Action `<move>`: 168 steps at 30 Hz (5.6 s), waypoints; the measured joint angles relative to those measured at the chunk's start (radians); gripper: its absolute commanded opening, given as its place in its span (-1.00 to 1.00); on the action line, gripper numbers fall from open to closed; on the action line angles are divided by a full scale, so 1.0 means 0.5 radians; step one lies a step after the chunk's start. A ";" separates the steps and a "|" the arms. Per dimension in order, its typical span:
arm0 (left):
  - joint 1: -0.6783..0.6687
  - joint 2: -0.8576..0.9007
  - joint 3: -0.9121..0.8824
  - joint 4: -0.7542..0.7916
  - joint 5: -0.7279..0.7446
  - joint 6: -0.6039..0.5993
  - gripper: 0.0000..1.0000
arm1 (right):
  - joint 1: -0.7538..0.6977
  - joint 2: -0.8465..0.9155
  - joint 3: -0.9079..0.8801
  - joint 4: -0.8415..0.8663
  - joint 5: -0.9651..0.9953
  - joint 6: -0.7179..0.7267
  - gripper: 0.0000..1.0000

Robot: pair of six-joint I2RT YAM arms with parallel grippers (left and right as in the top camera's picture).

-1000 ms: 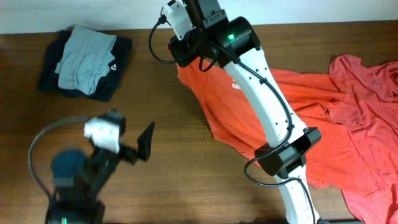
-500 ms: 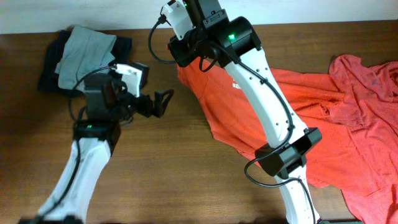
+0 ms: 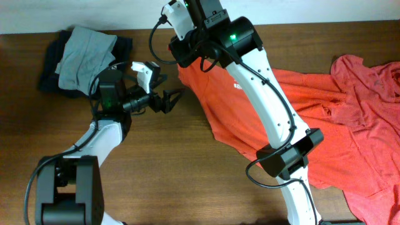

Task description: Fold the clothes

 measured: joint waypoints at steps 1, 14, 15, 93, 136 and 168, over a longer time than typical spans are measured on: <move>0.000 0.007 0.000 0.015 0.014 0.000 0.86 | 0.000 0.000 0.000 0.000 0.000 0.000 -0.91; -0.114 0.010 0.001 0.157 0.015 -0.021 0.43 | 0.000 0.000 0.000 -0.005 -0.029 0.002 -0.91; -0.133 0.010 0.001 0.157 -0.007 -0.021 0.44 | 0.000 0.000 0.000 -0.005 -0.030 0.001 -0.91; 0.061 -0.652 0.031 -2.251 -1.485 -0.525 0.98 | -0.369 0.122 -0.025 -0.324 -0.117 0.196 -0.58; -0.491 0.861 2.014 -2.425 -1.614 -0.038 -0.94 | -1.167 0.097 -0.013 -0.984 -0.021 0.206 0.97; -0.619 1.154 2.023 -2.869 -1.749 -0.037 -0.99 | -1.167 0.097 -0.013 -0.984 -0.021 0.208 0.97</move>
